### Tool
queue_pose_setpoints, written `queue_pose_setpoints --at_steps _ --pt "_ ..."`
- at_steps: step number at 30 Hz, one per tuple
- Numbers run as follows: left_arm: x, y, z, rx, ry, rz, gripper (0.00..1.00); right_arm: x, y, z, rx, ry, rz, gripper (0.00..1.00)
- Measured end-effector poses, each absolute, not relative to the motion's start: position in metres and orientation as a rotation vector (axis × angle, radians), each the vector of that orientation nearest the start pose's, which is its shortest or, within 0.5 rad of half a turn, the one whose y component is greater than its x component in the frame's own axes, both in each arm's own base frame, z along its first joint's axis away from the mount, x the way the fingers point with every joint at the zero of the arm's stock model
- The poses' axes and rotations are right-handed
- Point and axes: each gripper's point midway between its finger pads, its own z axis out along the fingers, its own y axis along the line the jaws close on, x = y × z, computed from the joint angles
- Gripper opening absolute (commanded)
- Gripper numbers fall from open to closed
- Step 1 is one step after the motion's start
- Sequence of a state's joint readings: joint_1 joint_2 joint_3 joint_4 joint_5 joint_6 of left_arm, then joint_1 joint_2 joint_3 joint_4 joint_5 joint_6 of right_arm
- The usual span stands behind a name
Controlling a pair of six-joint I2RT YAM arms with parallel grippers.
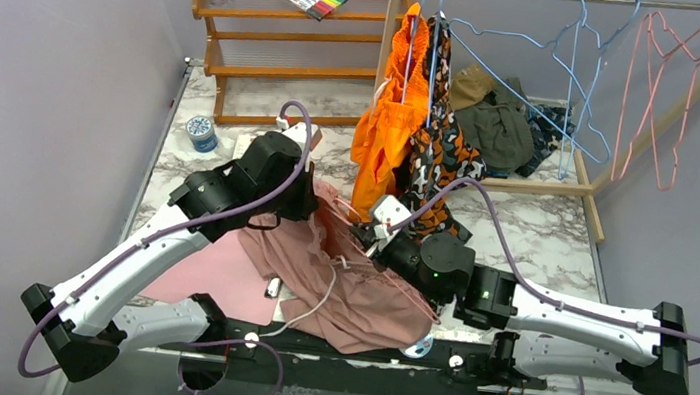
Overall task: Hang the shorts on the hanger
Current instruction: Hang the shorts on the hanger.
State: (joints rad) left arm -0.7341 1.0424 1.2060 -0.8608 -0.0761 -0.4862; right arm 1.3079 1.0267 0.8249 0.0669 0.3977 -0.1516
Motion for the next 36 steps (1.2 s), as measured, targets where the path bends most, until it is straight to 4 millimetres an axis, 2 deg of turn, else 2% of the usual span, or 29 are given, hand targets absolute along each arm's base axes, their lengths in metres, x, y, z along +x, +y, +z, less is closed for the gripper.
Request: queue_pose_setpoints --at_steps 9,15,24,32,36 --pt "0.19 -0.202 0.27 0.29 2.272 -0.687 0.0 0.17 0.368 0.268 -0.852 1.455 0.601 0.01" --pt "0.182 -0.2 0.282 0.3 2.232 -0.731 0.0 0.173 0.383 0.278 -0.766 1.429 0.679 0.01" --pt "0.176 -0.202 0.291 0.319 2.21 -0.772 0.0 0.168 0.389 0.28 -0.653 1.393 0.811 0.01" --pt "0.169 -0.21 0.311 0.359 2.159 -0.865 0.0 0.163 0.389 0.3 -0.552 1.313 0.925 0.01" --pt "0.166 -0.212 0.316 0.377 2.144 -0.891 0.0 0.162 0.389 0.306 -0.576 1.274 0.915 0.01"
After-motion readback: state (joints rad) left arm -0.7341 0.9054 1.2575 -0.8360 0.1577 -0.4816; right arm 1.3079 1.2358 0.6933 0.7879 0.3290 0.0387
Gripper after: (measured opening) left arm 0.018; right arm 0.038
